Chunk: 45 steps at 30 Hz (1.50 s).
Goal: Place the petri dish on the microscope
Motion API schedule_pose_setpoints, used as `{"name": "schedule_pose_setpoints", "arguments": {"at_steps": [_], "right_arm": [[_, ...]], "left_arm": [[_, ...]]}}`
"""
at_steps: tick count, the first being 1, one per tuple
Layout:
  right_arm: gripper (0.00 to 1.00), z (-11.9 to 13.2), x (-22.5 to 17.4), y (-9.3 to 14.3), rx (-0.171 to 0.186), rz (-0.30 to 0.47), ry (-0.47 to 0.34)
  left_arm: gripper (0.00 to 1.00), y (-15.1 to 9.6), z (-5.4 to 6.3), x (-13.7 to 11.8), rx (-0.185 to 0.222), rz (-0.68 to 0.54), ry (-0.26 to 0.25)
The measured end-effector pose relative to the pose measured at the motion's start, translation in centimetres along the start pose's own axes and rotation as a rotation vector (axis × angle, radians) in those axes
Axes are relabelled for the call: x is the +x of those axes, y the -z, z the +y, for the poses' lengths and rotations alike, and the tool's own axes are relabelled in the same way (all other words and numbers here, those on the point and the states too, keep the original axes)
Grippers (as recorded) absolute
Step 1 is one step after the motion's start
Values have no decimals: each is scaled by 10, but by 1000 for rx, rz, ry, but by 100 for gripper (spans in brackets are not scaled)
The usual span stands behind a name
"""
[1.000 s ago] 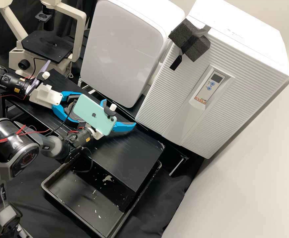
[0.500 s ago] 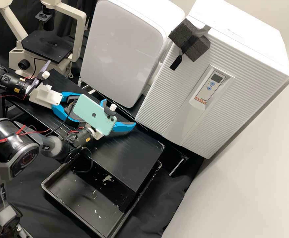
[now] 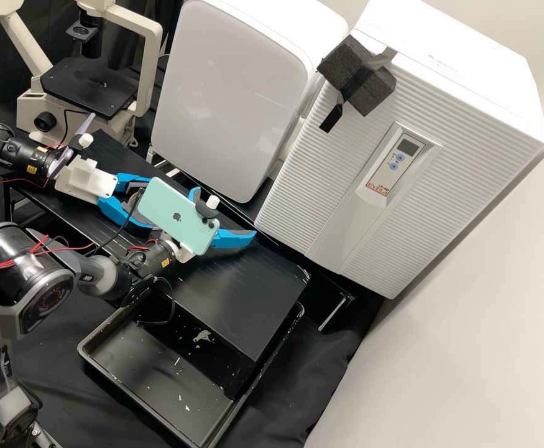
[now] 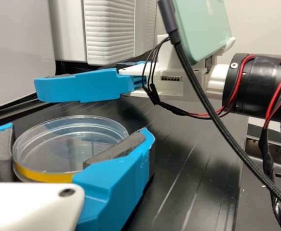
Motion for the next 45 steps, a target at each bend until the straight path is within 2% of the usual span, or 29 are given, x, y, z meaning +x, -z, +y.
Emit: {"name": "schedule_pose_setpoints", "arguments": {"at_steps": [12, 23, 28, 33, 36, 41, 45], "right_arm": [[100, 0, 0, 0, 0, 0, 0], [100, 0, 0, 0, 0, 0, 0], [100, 0, 0, 0, 0, 0, 0], [100, 0, 0, 0, 0, 0, 0], [100, 0, 0, 0, 0, 0, 0], [100, 0, 0, 0, 0, 0, 0], [100, 0, 0, 0, 0, 0, 0]], "left_arm": [[0, 1, -3, -10, -13, 22, -13], [0, 26, 5, -65, -44, 156, -41], [0, 38, 16, -97, -73, 234, -99], [0, 44, 29, -125, -94, 289, -202], [0, 52, 34, -142, -85, 337, -260], [0, 76, 35, -166, -75, 455, -305], [0, 96, 32, -181, -94, 554, -332]]}}
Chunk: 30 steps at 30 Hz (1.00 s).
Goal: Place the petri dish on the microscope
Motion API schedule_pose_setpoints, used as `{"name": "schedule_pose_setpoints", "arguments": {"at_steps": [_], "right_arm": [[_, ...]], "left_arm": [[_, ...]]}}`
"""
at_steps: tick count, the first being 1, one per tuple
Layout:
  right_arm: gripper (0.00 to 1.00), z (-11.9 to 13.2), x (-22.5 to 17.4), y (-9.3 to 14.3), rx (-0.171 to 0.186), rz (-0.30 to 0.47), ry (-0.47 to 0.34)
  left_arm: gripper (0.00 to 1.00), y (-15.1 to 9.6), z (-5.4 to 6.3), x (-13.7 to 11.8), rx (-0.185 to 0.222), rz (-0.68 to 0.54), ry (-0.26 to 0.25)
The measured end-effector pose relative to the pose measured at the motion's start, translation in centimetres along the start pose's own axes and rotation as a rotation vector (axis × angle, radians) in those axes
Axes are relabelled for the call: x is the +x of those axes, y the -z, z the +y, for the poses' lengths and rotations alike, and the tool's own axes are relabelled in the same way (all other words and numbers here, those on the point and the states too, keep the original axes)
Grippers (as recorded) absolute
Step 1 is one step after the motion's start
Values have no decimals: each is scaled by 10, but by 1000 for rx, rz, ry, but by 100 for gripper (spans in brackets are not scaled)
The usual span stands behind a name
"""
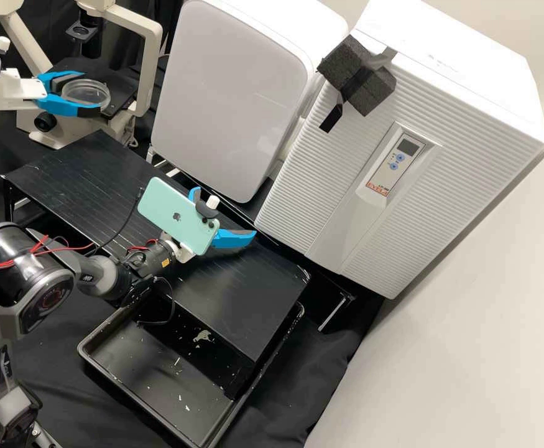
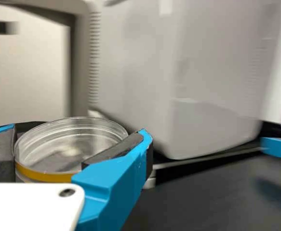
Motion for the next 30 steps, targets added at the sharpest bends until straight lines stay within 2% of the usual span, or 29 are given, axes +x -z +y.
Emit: {"name": "schedule_pose_setpoints", "arguments": {"at_steps": [4, 8, 11, 26, 30], "right_arm": [[100, 0, 0, 0, 0, 0, 0], [100, 0, 0, 0, 0, 0, 0], [100, 0, 0, 0, 0, 0, 0], [100, 0, 0, 0, 0, 0, 0], [100, 0, 0, 0, 0, 0, 0]], "left_arm": [[0, 27, -5, 1, -36, 110, 13], [0, 42, -9, 5, -31, 158, 38], [0, 47, -6, 10, -23, 168, 26], [0, 70, 13, 46, 17, 244, 54], [0, 75, 14, 55, 22, 251, 58]]}}
